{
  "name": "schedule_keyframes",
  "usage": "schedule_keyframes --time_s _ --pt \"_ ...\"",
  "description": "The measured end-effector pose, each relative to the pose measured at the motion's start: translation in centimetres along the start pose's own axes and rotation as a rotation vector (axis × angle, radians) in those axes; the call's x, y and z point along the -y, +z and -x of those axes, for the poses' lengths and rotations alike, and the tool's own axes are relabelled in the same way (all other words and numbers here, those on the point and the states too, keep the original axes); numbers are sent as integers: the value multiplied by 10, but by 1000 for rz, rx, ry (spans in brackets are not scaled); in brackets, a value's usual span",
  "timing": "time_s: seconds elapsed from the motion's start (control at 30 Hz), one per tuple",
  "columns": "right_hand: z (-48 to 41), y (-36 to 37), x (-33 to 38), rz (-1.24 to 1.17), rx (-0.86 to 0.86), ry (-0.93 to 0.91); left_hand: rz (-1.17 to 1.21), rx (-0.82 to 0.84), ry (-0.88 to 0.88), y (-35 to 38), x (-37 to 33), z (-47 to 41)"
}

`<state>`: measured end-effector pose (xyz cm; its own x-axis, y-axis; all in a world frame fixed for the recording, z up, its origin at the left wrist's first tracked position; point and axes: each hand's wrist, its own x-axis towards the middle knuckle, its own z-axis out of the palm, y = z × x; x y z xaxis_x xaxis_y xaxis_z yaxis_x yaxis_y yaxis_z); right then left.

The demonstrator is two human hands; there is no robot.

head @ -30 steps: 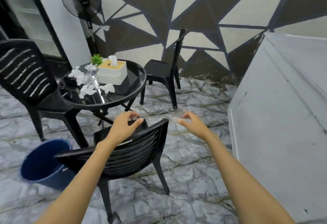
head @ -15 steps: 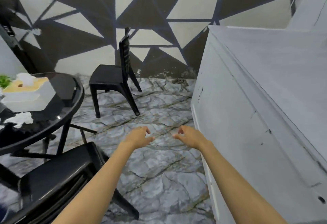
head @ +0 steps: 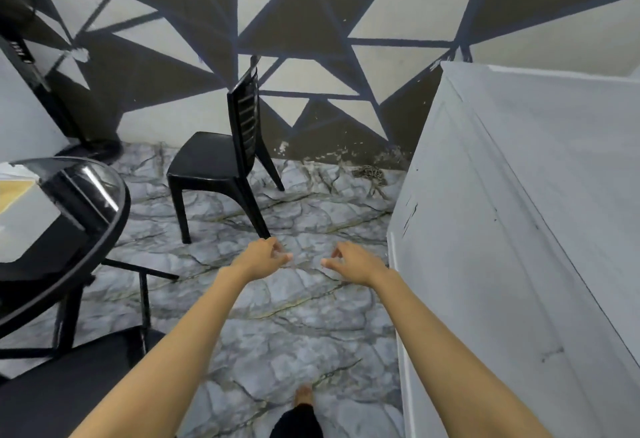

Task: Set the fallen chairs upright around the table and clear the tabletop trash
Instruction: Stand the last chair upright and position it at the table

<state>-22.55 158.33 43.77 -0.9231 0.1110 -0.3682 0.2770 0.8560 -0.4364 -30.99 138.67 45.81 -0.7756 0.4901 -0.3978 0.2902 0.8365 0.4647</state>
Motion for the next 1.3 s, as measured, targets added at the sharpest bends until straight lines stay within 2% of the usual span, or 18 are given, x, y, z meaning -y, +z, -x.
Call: schedule_keyframes --time_s 0.27,0.43,0.63,0.8,0.97,1.2,1.3 --pt "-163 -88 -7 74 59 -36 34 -1 -76 -73 -6 -151" --pt "-259 -144 -10 108 21 -99 7 -34 -94 -126 -17 -245" --pt "-362 -199 -32 104 68 -151 28 -55 -123 -158 -41 -346" --pt "-461 -256 -54 182 65 -285 103 -195 -192 -184 -63 -427" --pt "-547 -316 -57 224 144 -431 122 -341 -293 -221 -93 -478" --pt "-652 -366 -15 211 182 -660 172 -506 -433 -281 -88 -524" --pt "-692 -373 9 222 219 -748 211 -522 -503 -292 -77 -549"
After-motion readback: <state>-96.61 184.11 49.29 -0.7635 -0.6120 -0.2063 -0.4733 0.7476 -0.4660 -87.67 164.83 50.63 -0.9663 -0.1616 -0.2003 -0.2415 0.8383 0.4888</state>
